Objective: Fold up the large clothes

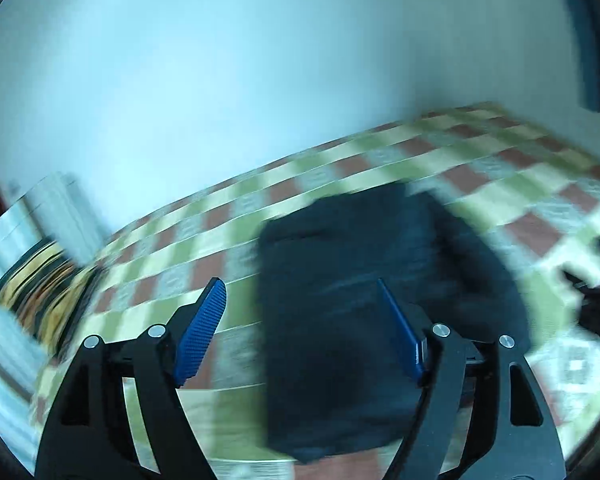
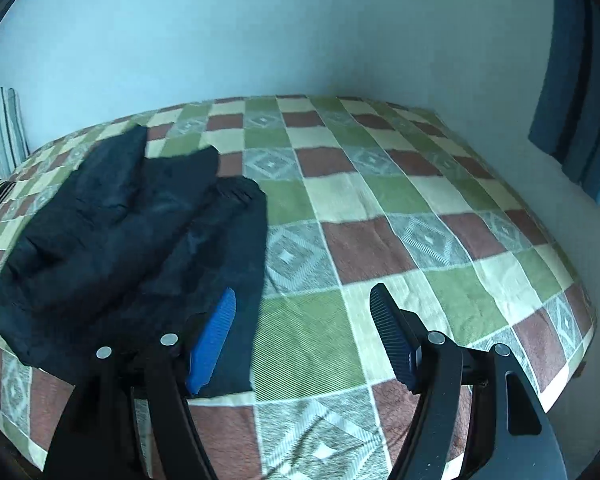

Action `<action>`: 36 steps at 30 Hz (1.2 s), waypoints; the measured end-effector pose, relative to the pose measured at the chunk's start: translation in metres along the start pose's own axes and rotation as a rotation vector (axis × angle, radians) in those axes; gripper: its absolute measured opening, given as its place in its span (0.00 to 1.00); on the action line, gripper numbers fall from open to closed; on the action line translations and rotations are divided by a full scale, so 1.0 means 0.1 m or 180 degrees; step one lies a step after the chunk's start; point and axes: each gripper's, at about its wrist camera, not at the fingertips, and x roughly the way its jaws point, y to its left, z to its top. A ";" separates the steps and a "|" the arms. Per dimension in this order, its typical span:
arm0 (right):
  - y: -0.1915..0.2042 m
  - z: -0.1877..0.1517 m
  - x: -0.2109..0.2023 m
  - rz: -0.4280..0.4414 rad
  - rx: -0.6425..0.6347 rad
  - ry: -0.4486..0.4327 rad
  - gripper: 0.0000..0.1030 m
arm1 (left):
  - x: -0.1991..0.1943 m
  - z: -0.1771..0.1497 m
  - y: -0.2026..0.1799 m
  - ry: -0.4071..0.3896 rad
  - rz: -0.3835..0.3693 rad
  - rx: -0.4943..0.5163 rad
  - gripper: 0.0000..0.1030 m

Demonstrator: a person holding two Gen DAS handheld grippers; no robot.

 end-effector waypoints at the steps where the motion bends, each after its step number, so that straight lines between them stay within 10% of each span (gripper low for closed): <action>1: 0.06 0.04 -0.03 0.0016 -0.0031 -0.0033 0.67 | 0.06 -0.03 0.09 0.0055 0.0081 -0.0035 0.74; 7: 0.53 0.32 -0.14 0.0211 -0.0212 -0.0147 0.67 | 0.54 -0.29 0.63 0.0458 0.0345 -0.0354 0.74; 21: 1.47 0.27 0.40 0.0443 -0.0563 0.0340 0.75 | 0.95 -0.66 0.70 0.0692 0.0084 -0.0576 0.74; 30: 1.55 0.15 0.42 0.0699 -0.0554 0.0439 0.16 | 1.01 -0.70 0.62 0.0695 -0.0005 -0.0572 0.74; 36: 1.30 0.26 0.31 0.0660 -0.0405 0.0250 0.07 | 0.90 -0.56 0.61 0.0563 -0.0066 -0.0587 0.74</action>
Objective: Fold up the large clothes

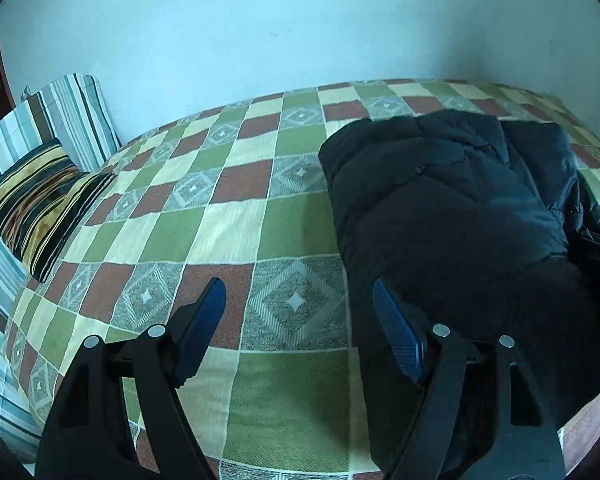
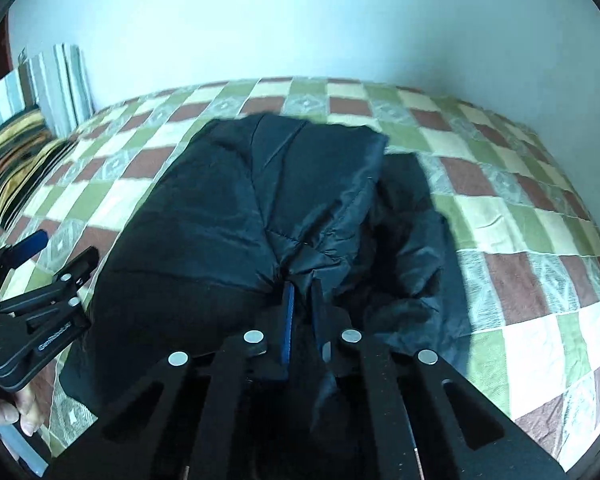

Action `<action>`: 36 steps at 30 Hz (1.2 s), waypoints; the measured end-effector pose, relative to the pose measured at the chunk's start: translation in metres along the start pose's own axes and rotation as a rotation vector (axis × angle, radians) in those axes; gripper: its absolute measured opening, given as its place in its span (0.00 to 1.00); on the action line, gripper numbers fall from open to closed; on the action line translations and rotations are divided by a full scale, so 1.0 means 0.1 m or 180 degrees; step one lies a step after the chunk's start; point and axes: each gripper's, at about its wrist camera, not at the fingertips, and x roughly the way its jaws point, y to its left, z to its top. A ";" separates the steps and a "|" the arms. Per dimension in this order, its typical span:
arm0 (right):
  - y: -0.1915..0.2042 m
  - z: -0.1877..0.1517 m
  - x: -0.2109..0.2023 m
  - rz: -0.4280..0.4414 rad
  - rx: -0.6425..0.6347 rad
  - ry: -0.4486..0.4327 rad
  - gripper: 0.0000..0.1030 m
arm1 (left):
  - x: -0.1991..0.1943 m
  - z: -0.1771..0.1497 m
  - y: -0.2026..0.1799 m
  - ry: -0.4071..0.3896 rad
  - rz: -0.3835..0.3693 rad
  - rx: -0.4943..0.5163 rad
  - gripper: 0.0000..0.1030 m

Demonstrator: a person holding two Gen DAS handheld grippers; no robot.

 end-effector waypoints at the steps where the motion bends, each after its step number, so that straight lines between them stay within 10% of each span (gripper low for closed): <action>1: -0.03 0.01 0.00 -0.0034 -0.0005 -0.0001 0.06 | -0.01 0.02 -0.02 -0.0021 -0.0019 -0.0003 0.74; 18: -0.67 -0.31 0.43 -0.0305 0.0196 0.0391 0.06 | 0.22 0.05 -0.77 0.0040 -0.0508 0.0296 0.73; 36: -0.70 -0.38 0.44 -0.0334 0.0312 0.0341 0.10 | 0.25 -0.01 -0.88 -0.0015 -0.0502 0.0347 0.73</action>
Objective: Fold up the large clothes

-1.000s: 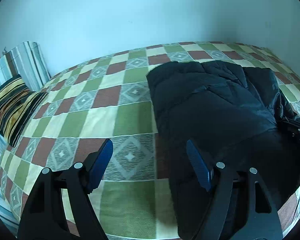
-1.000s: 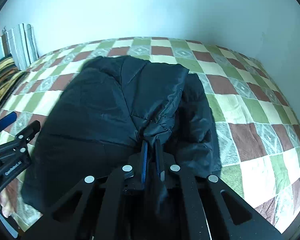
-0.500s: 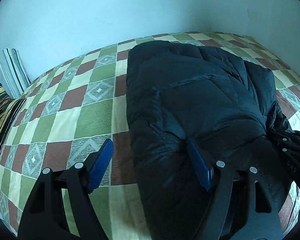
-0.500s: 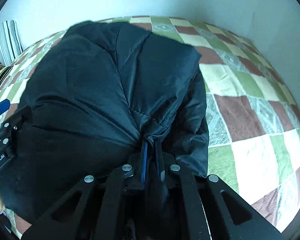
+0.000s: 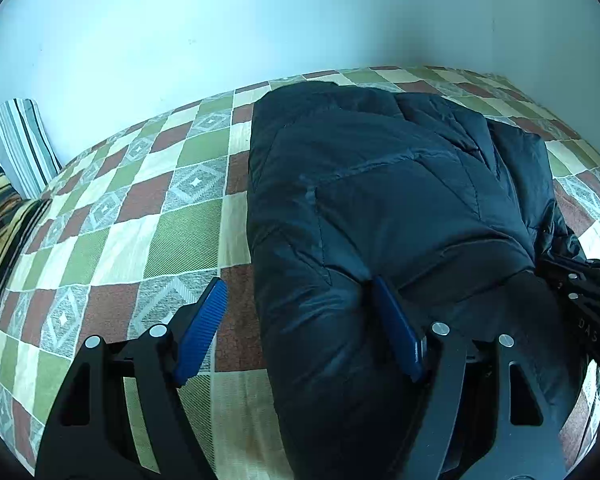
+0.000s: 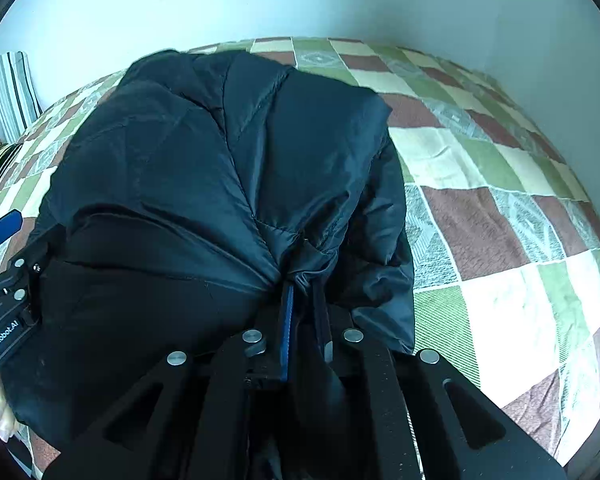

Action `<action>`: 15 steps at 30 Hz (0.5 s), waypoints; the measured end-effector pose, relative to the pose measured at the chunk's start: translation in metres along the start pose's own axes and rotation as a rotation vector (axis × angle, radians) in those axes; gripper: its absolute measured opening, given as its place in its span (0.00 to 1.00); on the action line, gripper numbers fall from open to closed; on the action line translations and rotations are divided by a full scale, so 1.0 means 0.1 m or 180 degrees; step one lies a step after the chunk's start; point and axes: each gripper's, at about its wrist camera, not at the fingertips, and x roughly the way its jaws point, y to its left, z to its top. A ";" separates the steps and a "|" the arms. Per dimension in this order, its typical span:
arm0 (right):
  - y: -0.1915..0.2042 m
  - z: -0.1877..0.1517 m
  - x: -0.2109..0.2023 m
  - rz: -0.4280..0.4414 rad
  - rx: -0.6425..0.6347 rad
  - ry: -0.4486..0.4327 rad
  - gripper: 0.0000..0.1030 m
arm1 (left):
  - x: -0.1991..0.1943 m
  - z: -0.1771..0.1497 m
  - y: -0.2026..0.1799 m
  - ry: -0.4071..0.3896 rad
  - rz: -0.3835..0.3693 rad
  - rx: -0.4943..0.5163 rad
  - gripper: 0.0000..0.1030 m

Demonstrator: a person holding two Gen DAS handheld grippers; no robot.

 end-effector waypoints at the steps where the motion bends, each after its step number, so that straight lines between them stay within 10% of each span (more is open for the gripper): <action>1: 0.00 0.01 -0.04 -0.0001 0.0007 -0.0005 0.11 | 0.00 0.00 0.00 -0.0001 0.0009 0.0020 0.73; 15: -0.05 0.60 -0.21 0.0039 0.0143 -0.0267 0.23 | -0.05 0.09 0.11 0.0019 -0.0058 -0.0085 0.72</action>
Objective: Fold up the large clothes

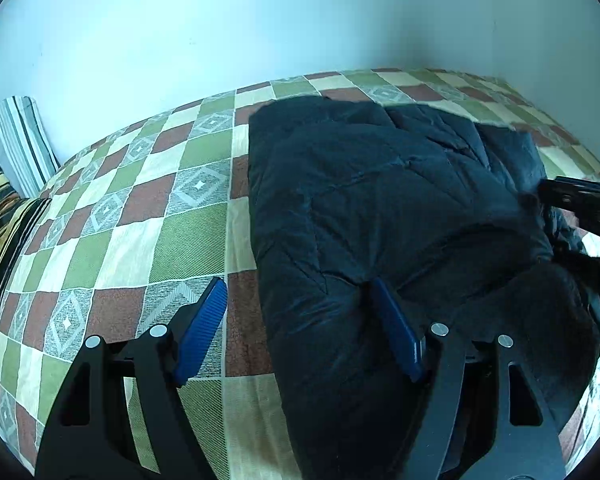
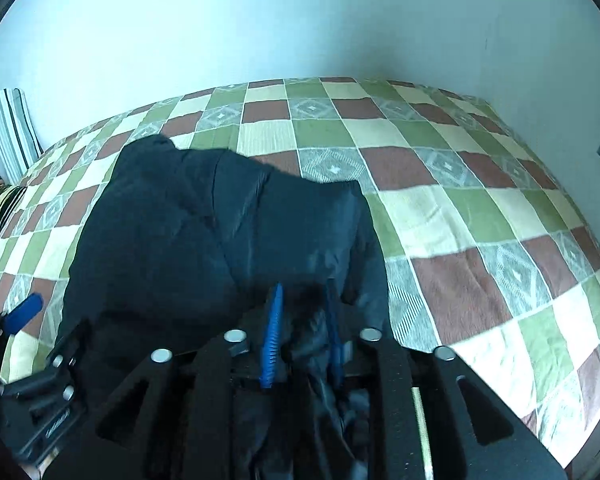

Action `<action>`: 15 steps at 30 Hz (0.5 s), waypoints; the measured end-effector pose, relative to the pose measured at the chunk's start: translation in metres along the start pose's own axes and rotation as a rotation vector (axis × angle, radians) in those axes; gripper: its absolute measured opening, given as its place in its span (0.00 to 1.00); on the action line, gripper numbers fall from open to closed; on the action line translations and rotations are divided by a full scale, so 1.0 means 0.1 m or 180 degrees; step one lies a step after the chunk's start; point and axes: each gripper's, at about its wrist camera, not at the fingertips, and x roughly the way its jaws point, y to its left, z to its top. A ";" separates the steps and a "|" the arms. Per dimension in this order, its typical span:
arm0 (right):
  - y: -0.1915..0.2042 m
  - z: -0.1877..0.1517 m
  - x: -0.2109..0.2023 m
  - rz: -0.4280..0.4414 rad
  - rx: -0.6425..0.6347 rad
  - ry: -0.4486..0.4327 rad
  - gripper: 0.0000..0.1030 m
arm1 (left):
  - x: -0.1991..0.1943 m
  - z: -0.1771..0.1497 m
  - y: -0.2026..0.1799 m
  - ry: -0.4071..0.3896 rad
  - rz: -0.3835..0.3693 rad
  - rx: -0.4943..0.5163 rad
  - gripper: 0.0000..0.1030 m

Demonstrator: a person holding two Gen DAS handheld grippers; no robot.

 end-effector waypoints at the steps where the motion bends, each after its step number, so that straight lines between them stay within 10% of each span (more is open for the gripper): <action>1: 0.01 0.03 0.04 -0.0014 -0.0020 0.0031 0.23 | 0.00 0.00 0.02 0.0002 -0.0003 -0.0019 0.72; 15: -0.16 -0.16 0.84 -0.0082 0.0094 0.0475 0.21 | 0.36 0.02 -0.08 0.0195 -0.0226 -0.0047 0.74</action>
